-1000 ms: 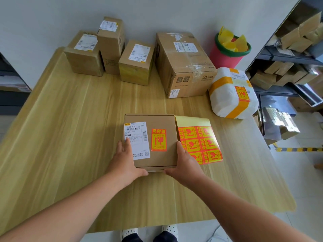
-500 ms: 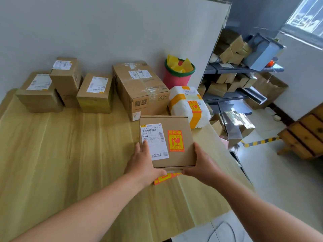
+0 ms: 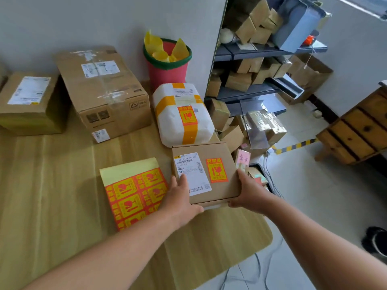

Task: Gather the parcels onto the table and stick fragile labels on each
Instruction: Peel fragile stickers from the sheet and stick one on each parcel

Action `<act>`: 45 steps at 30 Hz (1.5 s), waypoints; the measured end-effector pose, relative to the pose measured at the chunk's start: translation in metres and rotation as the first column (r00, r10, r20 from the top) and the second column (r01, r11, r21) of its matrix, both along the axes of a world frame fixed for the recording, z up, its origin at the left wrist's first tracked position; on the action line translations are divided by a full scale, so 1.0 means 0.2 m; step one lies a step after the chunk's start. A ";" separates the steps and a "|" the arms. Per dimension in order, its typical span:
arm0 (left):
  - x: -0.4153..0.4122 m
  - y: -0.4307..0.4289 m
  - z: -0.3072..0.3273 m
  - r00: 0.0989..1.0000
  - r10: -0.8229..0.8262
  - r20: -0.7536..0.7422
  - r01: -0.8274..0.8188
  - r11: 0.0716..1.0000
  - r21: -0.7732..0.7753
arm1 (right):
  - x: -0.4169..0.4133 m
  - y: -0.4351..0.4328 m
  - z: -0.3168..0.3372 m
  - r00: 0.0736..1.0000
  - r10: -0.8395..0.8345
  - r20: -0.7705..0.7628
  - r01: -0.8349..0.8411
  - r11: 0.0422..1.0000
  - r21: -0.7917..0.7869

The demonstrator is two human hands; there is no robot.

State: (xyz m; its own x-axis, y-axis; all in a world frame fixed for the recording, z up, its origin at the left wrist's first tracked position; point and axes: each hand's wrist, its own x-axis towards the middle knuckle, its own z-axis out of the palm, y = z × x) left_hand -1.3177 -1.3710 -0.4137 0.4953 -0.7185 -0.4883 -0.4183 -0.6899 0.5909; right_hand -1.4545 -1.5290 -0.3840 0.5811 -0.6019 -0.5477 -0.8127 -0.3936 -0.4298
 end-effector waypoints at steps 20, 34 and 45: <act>0.59 0.04 0.35 0.805 0.309 0.506 -0.254 0.951 -0.177 | 0.80 0.02 0.37 0.877 0.382 0.291 -0.243 0.876 -0.417; 1.34 0.22 0.37 0.739 0.661 0.129 -0.641 0.750 -0.165 | 1.63 0.07 0.31 0.942 0.208 0.265 -0.154 0.966 -0.209; 1.58 0.20 0.19 0.527 0.763 -0.374 -0.842 0.528 -0.108 | 1.87 0.10 0.13 0.910 -0.214 0.354 0.159 0.971 0.179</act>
